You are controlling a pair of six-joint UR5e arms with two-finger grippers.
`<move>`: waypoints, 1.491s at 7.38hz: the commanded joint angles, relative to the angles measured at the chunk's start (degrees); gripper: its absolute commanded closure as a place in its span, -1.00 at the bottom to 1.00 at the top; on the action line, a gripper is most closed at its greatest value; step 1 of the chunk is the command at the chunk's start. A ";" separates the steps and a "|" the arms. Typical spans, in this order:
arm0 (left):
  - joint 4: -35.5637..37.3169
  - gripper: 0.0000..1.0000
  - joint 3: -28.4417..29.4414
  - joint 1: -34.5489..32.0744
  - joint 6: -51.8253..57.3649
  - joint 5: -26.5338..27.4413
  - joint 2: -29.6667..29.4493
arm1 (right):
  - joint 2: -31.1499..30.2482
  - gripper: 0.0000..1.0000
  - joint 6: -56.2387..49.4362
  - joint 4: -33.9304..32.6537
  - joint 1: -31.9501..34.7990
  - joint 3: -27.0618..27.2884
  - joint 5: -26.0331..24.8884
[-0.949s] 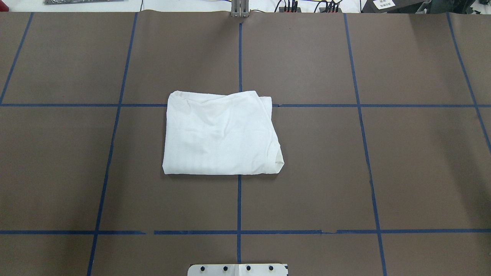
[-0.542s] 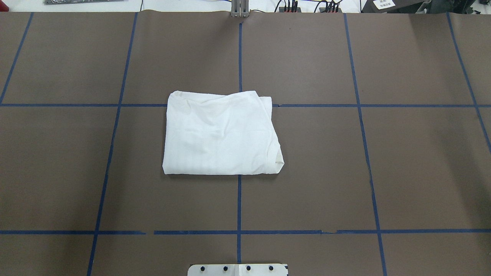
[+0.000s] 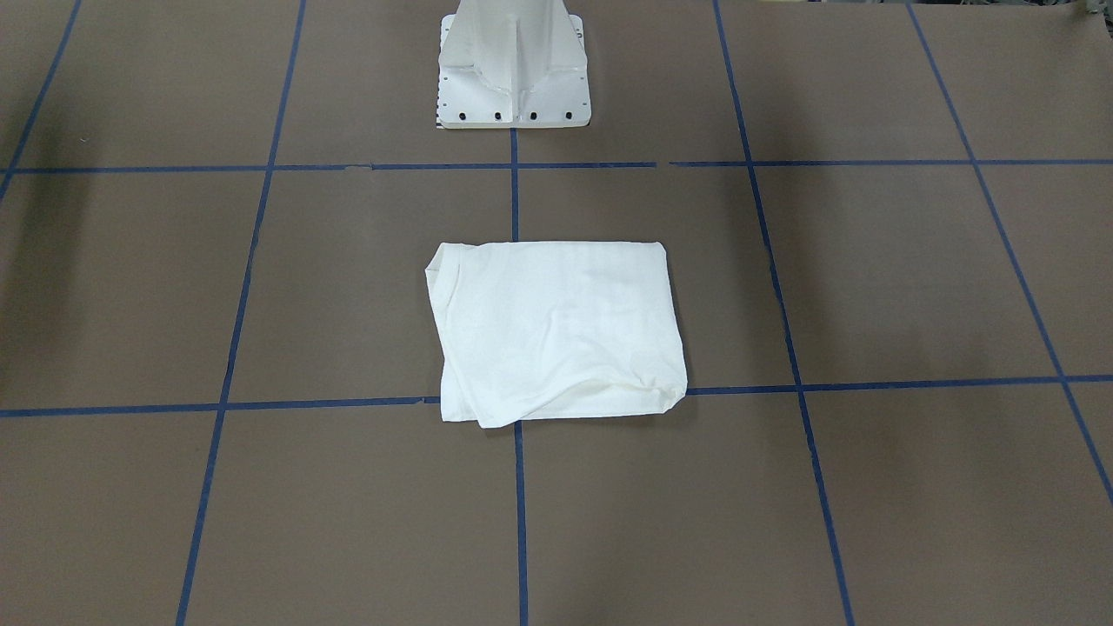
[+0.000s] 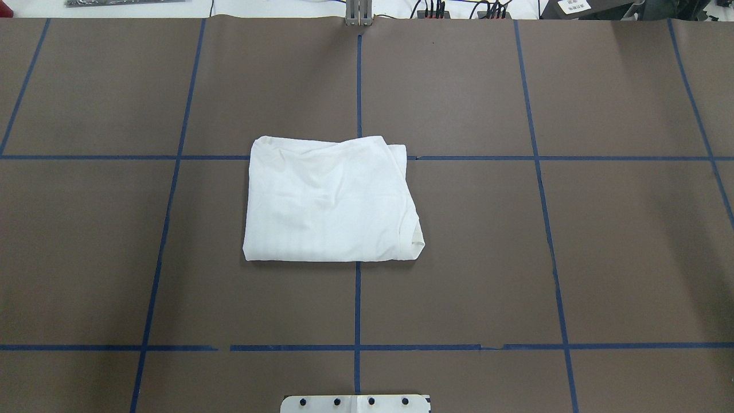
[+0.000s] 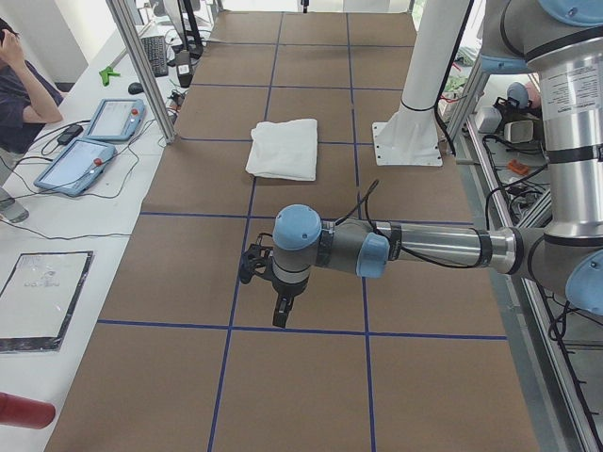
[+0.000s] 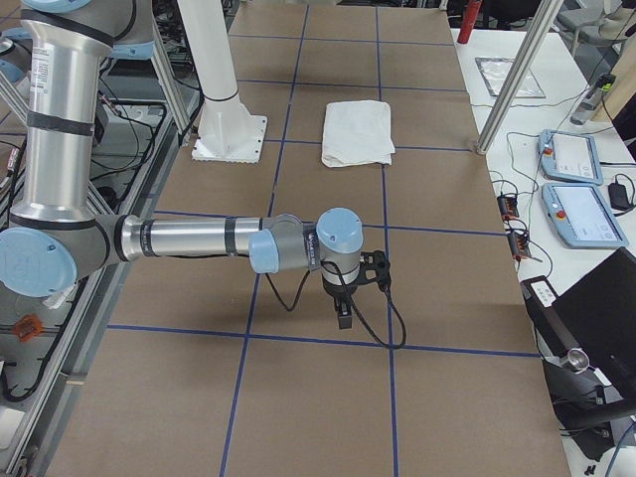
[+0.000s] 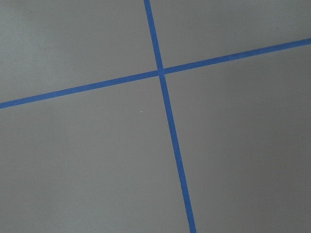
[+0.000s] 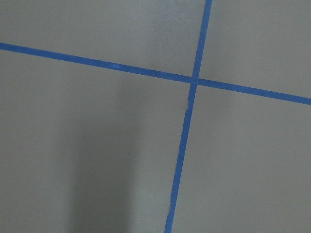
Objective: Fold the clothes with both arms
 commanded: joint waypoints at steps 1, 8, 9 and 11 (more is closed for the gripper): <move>0.00 -1.00 -0.03 0.00 0.00 -0.01 0.00 | 0.18 -1.00 -0.28 0.01 0.02 -0.04 -0.07; 0.00 -1.00 0.41 0.09 0.00 -0.02 0.18 | -3.43 -1.00 -0.64 3.00 0.28 -1.18 -0.51; -0.09 -1.00 0.41 0.00 0.00 -0.02 0.18 | -3.43 -1.00 -0.64 3.09 0.37 -0.75 -0.16; -0.09 -1.00 0.32 0.09 0.00 -0.02 -0.17 | -3.52 -1.00 -0.64 3.09 0.37 -0.57 0.02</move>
